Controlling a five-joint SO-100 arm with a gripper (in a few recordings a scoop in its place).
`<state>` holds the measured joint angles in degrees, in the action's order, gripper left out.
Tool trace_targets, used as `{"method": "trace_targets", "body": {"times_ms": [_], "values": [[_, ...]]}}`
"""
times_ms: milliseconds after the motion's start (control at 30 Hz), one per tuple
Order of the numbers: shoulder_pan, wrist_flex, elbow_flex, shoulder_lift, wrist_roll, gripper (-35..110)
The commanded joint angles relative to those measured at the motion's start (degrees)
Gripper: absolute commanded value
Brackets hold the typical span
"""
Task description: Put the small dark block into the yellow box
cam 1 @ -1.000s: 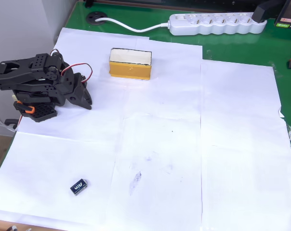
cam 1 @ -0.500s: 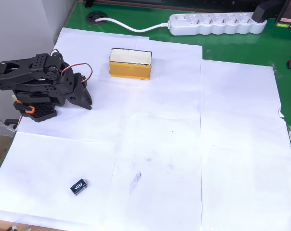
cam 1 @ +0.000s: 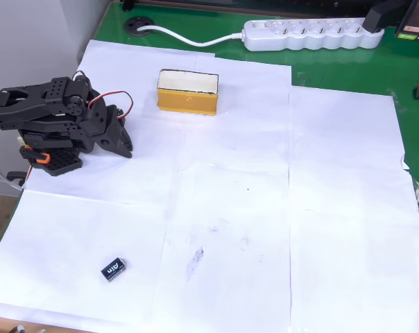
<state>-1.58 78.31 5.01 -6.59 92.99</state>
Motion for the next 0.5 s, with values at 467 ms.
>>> {"method": "trace_targets", "body": {"times_ms": [467], "values": [[-9.3, 5.9, 50.5, 46.0, 16.4, 1]]}}
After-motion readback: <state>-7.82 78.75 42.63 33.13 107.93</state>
